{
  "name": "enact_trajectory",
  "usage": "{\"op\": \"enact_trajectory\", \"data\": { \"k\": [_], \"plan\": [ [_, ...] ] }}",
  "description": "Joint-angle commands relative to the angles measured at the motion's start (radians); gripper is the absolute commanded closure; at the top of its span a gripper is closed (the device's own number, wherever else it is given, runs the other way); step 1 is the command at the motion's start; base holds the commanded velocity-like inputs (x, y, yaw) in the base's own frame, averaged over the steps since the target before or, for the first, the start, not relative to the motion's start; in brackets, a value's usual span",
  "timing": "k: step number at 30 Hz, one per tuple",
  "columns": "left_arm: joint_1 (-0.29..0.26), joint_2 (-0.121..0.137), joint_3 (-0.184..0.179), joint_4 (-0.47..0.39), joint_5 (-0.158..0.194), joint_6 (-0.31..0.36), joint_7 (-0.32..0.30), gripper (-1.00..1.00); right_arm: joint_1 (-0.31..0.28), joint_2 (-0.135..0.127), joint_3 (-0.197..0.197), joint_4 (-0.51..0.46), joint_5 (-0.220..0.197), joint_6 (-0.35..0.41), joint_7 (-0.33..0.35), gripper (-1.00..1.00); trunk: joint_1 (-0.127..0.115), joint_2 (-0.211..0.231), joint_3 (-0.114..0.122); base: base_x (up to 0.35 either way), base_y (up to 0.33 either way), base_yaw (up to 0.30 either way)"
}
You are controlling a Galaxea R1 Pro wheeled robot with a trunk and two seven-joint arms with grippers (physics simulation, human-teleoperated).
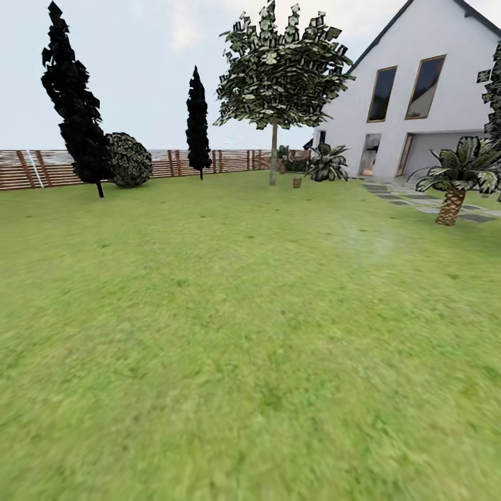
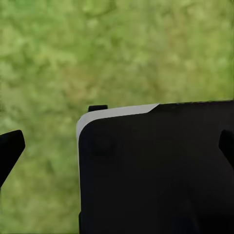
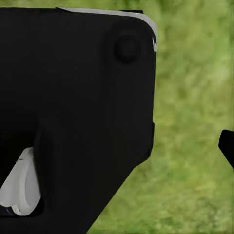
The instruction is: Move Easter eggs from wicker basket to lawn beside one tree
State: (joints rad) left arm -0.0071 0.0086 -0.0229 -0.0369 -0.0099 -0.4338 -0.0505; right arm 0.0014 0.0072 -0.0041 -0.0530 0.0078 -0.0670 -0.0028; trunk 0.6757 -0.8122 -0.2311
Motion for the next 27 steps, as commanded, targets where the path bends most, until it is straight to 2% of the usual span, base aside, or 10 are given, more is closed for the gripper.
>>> {"op": "enact_trajectory", "data": {
  "k": [1,27],
  "plan": [
    [-0.001,0.000,-0.002,0.001,-0.001,-0.003,-0.002,-1.00,0.000,0.000,-0.001,-0.001,0.001,-0.002,0.000,-1.00,0.000,-0.001,-0.001,0.181,0.000,0.000],
    [-0.001,0.001,-0.002,0.000,-0.001,-0.003,-0.002,-1.00,0.000,0.000,-0.002,-0.001,0.002,-0.002,0.000,-1.00,0.000,-0.001,-0.001,0.181,0.000,0.000]
  ]
}}
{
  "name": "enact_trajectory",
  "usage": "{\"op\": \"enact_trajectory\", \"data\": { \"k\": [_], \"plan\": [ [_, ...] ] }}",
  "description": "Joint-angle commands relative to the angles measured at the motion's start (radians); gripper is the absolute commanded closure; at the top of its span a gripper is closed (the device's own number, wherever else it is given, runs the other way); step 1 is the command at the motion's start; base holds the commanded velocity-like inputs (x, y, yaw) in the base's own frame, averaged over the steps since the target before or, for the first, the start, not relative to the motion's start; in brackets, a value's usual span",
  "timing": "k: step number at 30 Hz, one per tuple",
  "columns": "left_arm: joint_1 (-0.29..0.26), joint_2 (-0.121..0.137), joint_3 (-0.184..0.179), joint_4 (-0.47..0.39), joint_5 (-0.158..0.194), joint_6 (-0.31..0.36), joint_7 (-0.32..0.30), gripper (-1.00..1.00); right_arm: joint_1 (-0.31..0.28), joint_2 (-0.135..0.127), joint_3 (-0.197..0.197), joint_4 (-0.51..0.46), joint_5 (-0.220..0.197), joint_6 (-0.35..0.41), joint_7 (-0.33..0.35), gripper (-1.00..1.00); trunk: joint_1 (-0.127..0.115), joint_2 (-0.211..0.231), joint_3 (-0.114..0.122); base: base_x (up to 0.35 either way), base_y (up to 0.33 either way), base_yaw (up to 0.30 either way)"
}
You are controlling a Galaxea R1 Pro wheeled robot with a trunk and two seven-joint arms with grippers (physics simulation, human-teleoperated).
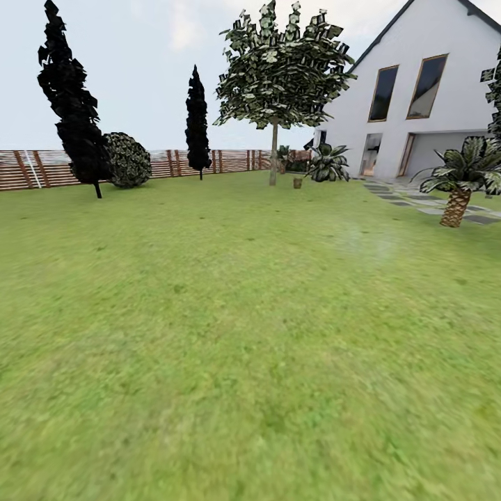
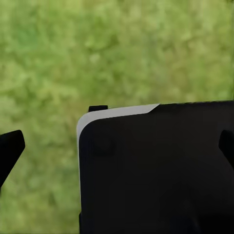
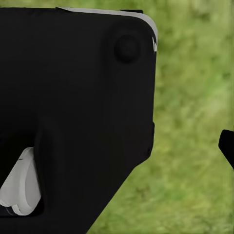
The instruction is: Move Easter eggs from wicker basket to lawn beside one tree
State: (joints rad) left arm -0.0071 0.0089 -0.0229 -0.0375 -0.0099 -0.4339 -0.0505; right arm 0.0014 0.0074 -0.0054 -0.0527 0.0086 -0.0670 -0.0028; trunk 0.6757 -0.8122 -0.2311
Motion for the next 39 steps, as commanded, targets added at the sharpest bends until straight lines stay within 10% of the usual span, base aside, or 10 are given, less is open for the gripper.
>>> {"op": "enact_trajectory", "data": {
  "k": [1,39],
  "plan": [
    [-0.001,0.000,-0.002,0.001,-0.001,-0.003,-0.002,-1.00,0.000,0.000,-0.001,-0.001,0.001,-0.002,0.000,-1.00,0.000,-0.001,-0.001,0.181,0.000,0.000],
    [-0.001,0.000,-0.002,0.001,-0.001,-0.003,-0.002,-1.00,0.000,0.000,-0.001,-0.001,0.002,-0.002,0.000,-1.00,0.000,-0.001,-0.001,0.181,0.000,0.000]
  ]
}}
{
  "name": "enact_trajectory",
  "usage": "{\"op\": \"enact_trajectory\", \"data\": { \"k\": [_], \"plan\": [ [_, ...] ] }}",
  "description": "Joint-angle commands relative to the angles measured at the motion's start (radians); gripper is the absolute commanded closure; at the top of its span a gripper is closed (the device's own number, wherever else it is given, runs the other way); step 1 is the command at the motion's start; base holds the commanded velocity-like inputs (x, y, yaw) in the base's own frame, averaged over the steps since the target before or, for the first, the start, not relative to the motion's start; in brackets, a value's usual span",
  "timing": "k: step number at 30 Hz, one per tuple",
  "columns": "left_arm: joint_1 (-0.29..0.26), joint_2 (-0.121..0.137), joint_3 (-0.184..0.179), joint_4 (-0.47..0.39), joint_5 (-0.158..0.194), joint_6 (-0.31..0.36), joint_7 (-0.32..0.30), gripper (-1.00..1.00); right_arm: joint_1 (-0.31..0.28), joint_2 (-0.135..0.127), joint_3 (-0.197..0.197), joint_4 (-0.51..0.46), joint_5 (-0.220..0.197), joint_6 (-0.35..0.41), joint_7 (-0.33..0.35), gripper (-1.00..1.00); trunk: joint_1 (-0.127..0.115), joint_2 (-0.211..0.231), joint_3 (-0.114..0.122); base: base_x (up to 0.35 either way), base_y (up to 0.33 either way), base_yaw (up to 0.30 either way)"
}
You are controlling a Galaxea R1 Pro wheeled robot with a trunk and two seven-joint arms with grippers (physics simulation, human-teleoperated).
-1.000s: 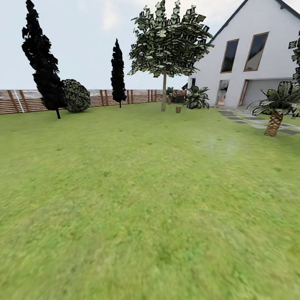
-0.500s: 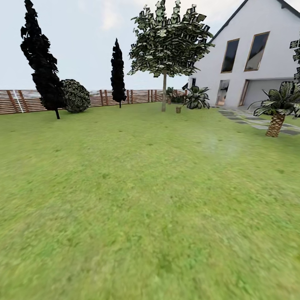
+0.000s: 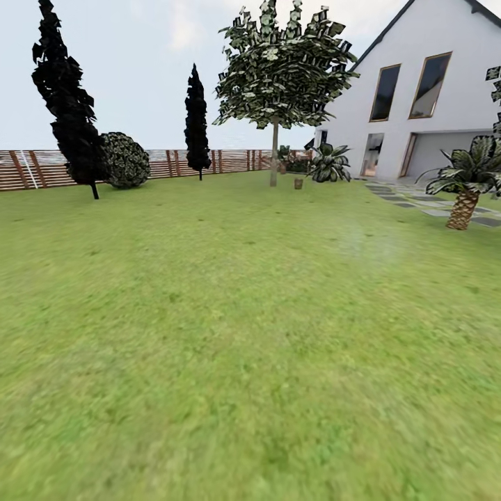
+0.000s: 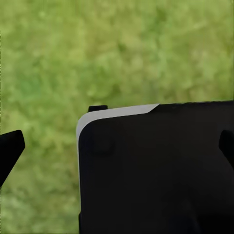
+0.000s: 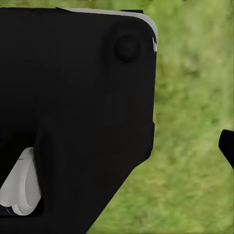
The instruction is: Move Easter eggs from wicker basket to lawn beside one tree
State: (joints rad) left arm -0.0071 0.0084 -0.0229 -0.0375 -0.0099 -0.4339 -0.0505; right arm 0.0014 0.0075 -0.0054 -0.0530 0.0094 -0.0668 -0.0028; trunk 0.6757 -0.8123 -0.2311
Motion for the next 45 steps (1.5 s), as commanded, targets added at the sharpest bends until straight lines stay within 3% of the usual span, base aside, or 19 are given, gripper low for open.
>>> {"op": "enact_trajectory", "data": {
  "k": [1,45],
  "plan": [
    [-0.001,0.000,-0.002,0.001,-0.001,-0.003,-0.002,-1.00,0.000,0.000,-0.001,-0.001,0.001,-0.002,0.000,-1.00,0.000,-0.001,-0.001,0.180,0.000,0.000],
    [-0.001,0.001,-0.002,0.001,-0.001,-0.004,-0.002,-1.00,0.000,0.000,-0.001,-0.001,0.000,-0.002,0.000,-1.00,0.000,-0.001,-0.001,0.169,0.000,0.000]
  ]
}}
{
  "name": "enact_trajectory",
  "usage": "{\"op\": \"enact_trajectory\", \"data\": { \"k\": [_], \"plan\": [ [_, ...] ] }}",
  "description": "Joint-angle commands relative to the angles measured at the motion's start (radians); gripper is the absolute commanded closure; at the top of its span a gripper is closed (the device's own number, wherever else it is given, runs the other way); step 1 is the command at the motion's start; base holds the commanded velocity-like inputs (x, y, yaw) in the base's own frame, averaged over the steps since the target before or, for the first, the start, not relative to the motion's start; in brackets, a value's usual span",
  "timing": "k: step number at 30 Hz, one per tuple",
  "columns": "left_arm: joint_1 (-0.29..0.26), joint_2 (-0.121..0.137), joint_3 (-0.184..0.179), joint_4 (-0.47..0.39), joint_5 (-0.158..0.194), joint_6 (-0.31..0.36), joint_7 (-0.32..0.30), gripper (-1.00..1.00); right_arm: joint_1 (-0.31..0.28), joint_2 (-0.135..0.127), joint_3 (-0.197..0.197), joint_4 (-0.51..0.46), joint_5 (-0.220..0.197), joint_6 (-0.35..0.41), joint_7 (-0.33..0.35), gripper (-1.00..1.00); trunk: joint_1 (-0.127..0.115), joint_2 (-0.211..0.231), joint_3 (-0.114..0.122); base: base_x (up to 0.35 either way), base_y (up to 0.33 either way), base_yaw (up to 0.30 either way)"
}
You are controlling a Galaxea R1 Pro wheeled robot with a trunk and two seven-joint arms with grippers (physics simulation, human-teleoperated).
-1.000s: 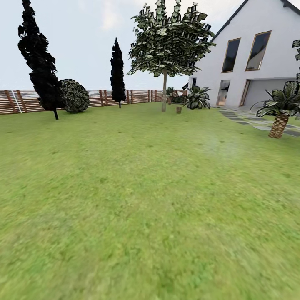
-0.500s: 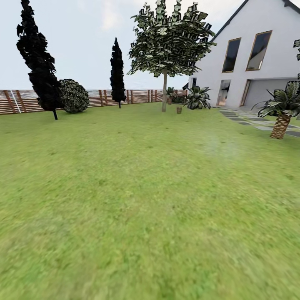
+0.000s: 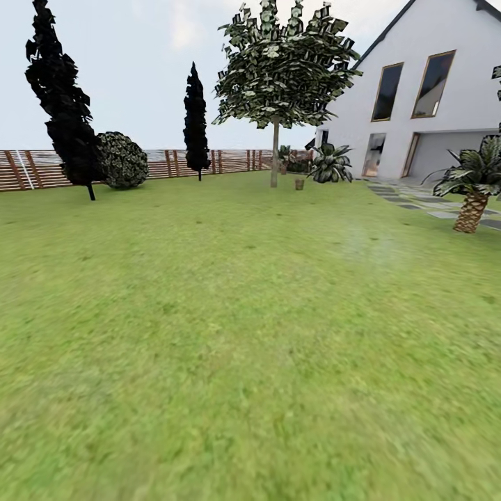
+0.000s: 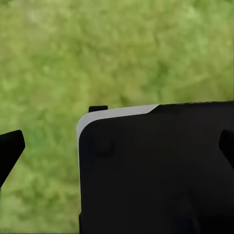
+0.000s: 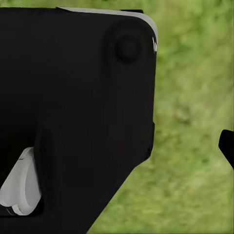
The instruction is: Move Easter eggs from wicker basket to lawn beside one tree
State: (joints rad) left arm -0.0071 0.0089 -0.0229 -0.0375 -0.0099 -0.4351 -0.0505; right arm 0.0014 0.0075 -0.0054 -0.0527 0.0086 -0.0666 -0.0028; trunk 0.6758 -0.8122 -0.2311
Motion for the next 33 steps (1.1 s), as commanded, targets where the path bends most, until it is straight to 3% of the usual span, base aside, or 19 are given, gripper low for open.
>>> {"op": "enact_trajectory", "data": {
  "k": [1,33],
  "plan": [
    [-0.001,0.000,-0.002,0.001,-0.001,-0.004,-0.002,-1.00,0.000,0.000,-0.001,-0.001,0.001,-0.002,0.000,-1.00,0.000,-0.001,-0.001,0.158,0.000,0.000],
    [-0.001,0.000,-0.001,0.001,-0.001,-0.004,-0.002,-1.00,0.000,0.000,-0.001,-0.001,0.001,-0.002,0.000,-1.00,0.000,-0.001,-0.001,0.186,0.000,0.000]
  ]
}}
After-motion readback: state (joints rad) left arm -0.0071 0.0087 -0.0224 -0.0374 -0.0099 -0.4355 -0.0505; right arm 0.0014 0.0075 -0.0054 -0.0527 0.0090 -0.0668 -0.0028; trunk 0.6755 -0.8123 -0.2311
